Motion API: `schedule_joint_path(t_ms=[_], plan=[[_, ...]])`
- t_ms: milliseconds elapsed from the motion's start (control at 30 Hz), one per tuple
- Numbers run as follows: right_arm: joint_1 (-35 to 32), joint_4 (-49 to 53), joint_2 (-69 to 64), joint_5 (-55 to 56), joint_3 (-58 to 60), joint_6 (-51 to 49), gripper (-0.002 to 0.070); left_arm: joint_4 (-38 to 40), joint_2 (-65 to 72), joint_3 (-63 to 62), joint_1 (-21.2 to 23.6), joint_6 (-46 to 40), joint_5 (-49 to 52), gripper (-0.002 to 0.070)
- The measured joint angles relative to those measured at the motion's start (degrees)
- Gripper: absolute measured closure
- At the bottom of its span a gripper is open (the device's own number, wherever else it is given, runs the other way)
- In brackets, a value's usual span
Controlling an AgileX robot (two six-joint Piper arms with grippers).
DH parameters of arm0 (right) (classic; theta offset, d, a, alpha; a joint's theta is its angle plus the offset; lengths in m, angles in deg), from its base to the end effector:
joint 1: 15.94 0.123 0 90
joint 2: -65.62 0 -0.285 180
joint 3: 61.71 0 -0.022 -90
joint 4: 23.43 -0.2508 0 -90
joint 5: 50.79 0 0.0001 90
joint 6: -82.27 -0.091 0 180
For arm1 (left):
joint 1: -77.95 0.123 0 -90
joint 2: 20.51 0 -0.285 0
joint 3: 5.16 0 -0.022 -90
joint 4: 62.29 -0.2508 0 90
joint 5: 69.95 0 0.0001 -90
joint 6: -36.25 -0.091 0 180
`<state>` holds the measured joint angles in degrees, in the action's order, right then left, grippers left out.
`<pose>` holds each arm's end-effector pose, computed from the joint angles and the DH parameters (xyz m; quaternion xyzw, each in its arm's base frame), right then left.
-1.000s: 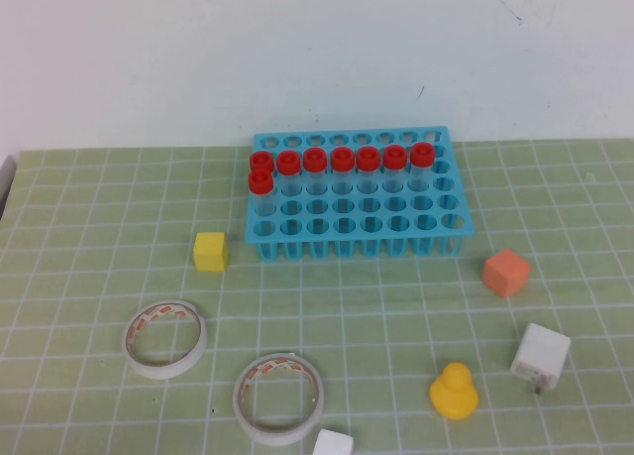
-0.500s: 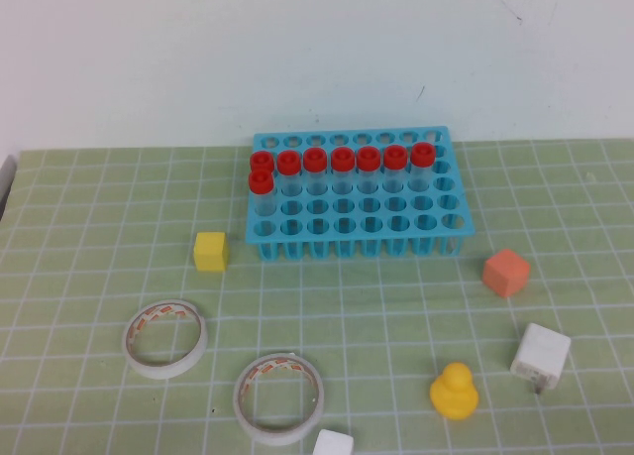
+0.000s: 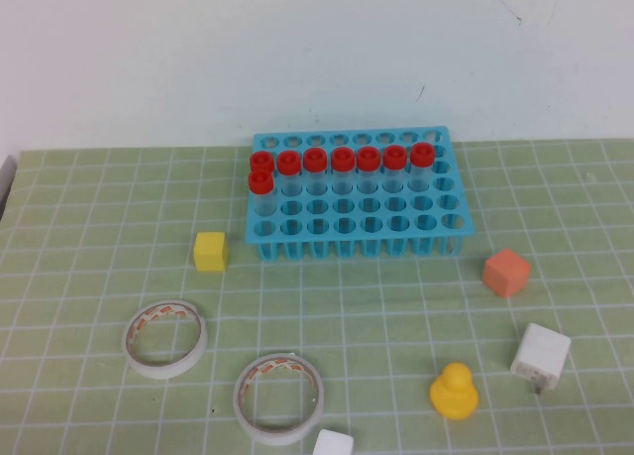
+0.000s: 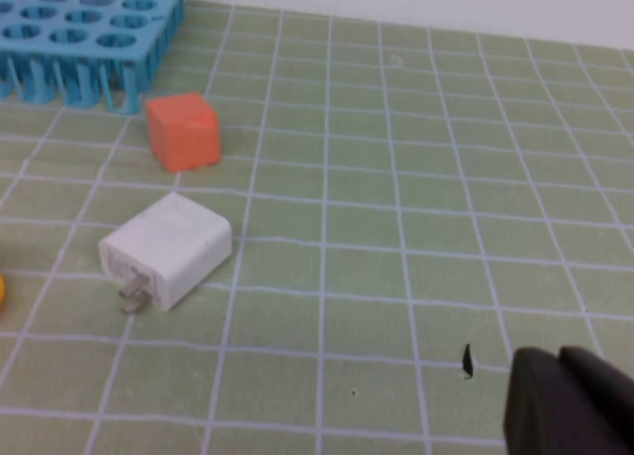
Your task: Place the test tubes
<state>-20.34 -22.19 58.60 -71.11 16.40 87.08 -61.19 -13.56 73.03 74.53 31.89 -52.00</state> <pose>0.0526 -0.0047 0.1767 -0.0086 0.7957 -0.0577 0.6029 0.0536 -0.0037 0.1800 0.0478 0.7816 -0.0029 0.6219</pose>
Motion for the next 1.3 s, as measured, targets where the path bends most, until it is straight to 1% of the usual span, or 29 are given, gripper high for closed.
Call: schedule_joint_path(t_ms=[267,1300], plan=[[0.0,1.9,0.0,0.1,0.0,-1.8,0.0678,0.0,0.0,0.0,0.0,0.0,0.0,0.0676],[0.0,2.4,0.0,0.4,0.0,-1.9,0.0678,0.0,0.0,0.0,0.0,0.0,0.0,0.0676]])
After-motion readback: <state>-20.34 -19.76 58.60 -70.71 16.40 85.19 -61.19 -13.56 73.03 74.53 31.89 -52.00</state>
